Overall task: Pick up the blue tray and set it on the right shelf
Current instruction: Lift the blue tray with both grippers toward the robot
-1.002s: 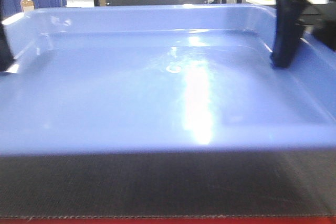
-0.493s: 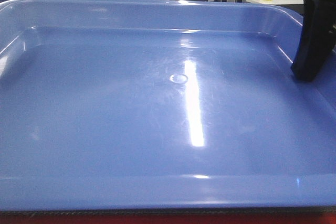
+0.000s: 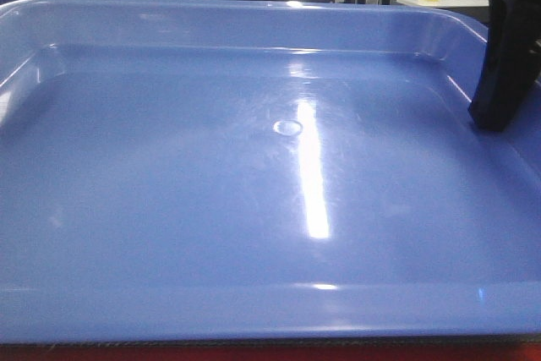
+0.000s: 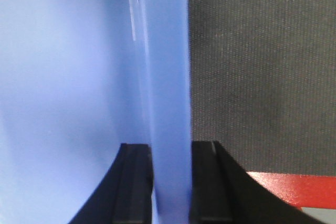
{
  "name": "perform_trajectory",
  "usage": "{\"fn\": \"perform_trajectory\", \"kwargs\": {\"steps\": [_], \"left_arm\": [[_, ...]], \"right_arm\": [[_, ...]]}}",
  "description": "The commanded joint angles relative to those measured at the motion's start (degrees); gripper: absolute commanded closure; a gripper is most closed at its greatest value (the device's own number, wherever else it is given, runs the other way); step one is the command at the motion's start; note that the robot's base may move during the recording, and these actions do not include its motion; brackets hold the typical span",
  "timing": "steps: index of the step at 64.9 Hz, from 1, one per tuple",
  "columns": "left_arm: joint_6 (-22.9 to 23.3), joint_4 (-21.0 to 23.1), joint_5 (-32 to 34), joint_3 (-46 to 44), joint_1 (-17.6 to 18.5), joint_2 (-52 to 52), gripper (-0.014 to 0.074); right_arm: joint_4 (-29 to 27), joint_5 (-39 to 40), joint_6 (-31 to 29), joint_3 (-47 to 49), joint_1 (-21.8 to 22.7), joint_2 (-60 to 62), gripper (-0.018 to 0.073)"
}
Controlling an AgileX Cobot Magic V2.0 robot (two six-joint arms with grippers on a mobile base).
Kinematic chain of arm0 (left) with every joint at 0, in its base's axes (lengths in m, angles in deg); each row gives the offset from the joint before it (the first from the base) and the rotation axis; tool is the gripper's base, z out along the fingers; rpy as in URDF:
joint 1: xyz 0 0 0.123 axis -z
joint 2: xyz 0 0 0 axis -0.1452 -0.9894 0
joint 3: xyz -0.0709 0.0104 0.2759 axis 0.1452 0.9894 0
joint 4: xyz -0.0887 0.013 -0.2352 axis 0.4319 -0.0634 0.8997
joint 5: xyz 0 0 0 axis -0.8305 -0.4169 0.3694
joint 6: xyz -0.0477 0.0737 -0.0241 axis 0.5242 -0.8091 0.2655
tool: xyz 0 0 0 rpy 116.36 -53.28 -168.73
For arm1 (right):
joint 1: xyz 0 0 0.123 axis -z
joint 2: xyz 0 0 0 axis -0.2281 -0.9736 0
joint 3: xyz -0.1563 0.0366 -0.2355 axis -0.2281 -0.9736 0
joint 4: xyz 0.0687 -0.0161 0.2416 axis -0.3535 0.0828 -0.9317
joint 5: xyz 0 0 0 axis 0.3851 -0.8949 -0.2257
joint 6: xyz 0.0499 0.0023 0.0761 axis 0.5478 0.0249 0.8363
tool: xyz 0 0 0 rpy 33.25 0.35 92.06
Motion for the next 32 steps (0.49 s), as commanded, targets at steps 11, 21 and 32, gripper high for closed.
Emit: {"fn": "perform_trajectory", "kwargs": {"steps": [11,21,32], "left_arm": [[0.3,-0.1,0.1,-1.2,0.6,1.4,0.0613],[0.3,-0.1,0.1,-1.2,0.6,1.4,0.0613],[0.3,-0.1,0.1,-1.2,0.6,1.4,0.0613]], "right_arm": [[0.7,2.2,0.5,1.4,0.0,1.8,0.0345],[0.7,2.2,0.5,1.4,0.0,1.8,0.0345],[0.7,2.2,0.5,1.4,0.0,1.8,0.0345]]}}
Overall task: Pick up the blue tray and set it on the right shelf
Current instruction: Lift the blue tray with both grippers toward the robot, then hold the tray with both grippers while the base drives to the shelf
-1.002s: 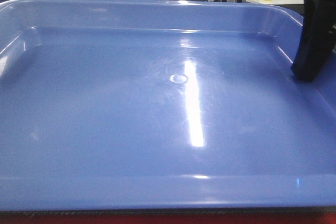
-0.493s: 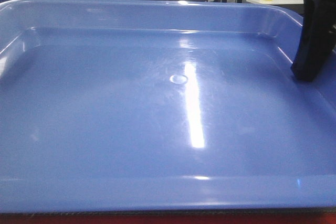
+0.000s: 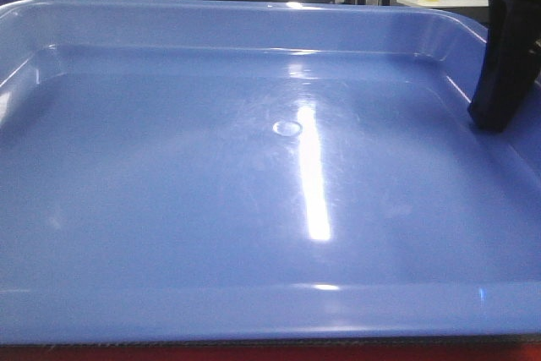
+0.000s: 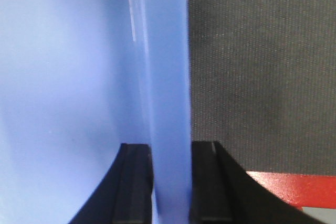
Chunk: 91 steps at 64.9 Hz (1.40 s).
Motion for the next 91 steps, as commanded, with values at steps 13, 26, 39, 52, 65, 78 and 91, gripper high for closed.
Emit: {"fn": "perform_trajectory", "kwargs": {"steps": [13,26,39,52,65,78,91], "left_arm": [[0.3,-0.1,0.1,-1.2,0.6,1.4,0.0613],[0.3,-0.1,0.1,-1.2,0.6,1.4,0.0613],[0.3,-0.1,0.1,-1.2,0.6,1.4,0.0613],[0.3,0.0,0.0,-1.2,0.6,1.4,0.0613],[0.3,1.3,0.1,-1.2,0.6,1.4,0.0613],[0.3,1.3,0.1,-1.2,0.6,1.4,0.0613],[0.3,1.3,0.1,-1.2,0.6,1.4,0.0613]], "right_arm": [[0.8,2.2,0.5,1.4,0.0,1.8,0.0345],[0.8,2.2,0.5,1.4,0.0,1.8,0.0345],[0.8,2.2,0.5,1.4,0.0,1.8,0.0345],[0.8,2.2,0.5,1.4,0.0,1.8,0.0345],[0.8,2.2,0.5,1.4,0.0,1.8,0.0345],[0.8,2.2,0.5,1.4,0.0,1.8,0.0345],[0.8,2.2,0.5,1.4,0.0,1.8,0.0345]]}}
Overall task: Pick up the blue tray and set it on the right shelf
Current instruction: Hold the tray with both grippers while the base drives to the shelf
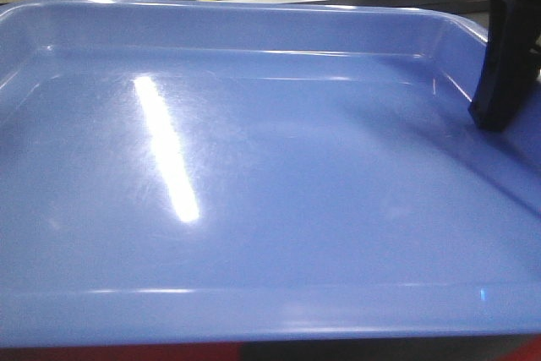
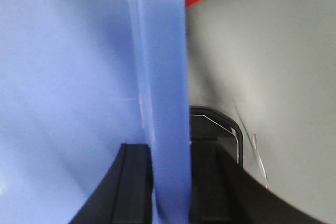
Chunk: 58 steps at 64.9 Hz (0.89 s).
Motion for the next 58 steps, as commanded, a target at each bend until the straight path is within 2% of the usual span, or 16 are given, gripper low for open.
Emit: {"fn": "perform_trajectory", "kwargs": {"steps": [1,58], "left_arm": [[0.3,0.6,0.4,-1.3,0.6,1.2,0.0613],[0.3,0.6,0.4,-1.3,0.6,1.2,0.0613]], "right_arm": [[0.9,2.1,0.5,1.4,0.0,1.8,0.0345],[0.9,2.1,0.5,1.4,0.0,1.8,0.0345]]}}
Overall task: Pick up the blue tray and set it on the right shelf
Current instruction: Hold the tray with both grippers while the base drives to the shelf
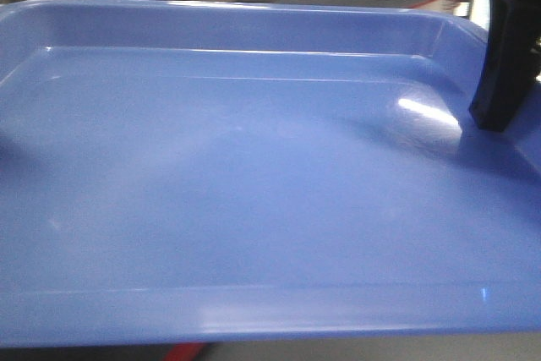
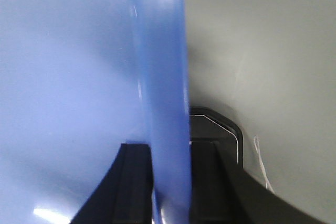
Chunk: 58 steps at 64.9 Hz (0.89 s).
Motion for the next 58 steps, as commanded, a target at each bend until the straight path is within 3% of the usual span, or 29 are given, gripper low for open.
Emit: {"fn": "perform_trajectory", "kwargs": {"steps": [1,58], "left_arm": [[0.3,0.6,0.4,-1.3,0.6,1.2,0.0613],[0.3,0.6,0.4,-1.3,0.6,1.2,0.0613]], "right_arm": [[0.9,2.1,0.5,1.4,0.0,1.8,0.0345],[0.9,2.1,0.5,1.4,0.0,1.8,0.0345]]}}
